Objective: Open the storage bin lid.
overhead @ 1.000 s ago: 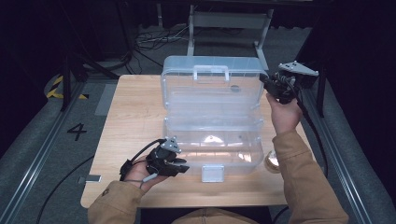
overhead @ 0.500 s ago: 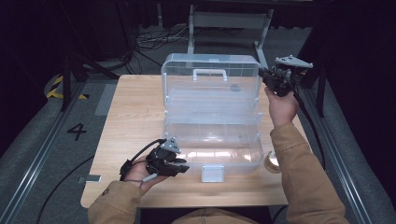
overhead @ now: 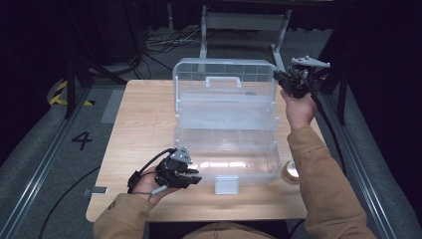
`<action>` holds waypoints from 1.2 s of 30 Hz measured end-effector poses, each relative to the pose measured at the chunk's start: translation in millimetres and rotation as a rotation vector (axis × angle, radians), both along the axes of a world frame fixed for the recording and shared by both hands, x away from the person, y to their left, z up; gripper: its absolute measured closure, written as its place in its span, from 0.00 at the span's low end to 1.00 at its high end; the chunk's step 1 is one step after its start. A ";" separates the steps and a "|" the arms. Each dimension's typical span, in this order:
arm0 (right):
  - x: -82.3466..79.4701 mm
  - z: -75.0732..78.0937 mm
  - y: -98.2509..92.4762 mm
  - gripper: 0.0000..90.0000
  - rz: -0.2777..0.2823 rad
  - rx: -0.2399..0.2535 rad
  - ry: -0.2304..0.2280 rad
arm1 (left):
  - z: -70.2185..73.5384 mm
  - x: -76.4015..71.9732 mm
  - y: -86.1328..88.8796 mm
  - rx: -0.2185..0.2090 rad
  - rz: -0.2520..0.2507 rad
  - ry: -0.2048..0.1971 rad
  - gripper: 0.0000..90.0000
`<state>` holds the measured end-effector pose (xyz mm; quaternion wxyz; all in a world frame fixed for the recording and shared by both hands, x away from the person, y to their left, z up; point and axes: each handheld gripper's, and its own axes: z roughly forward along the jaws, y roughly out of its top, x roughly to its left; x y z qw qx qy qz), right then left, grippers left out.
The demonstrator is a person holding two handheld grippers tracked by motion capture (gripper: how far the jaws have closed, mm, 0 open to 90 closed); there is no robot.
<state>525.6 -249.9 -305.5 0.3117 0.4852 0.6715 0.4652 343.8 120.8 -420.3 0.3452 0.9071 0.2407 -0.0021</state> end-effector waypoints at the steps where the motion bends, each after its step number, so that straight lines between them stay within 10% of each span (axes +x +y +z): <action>1: 1.5 -0.6 -0.1 0.96 -0.001 0.005 0.003 | -0.1 -0.1 0.0 0.000 0.000 -0.001 0.79; 36: 57.2 -22.5 -6.4 0.95 0.029 0.069 0.164 | -2.9 -2.2 3.4 -0.046 0.002 -0.018 0.79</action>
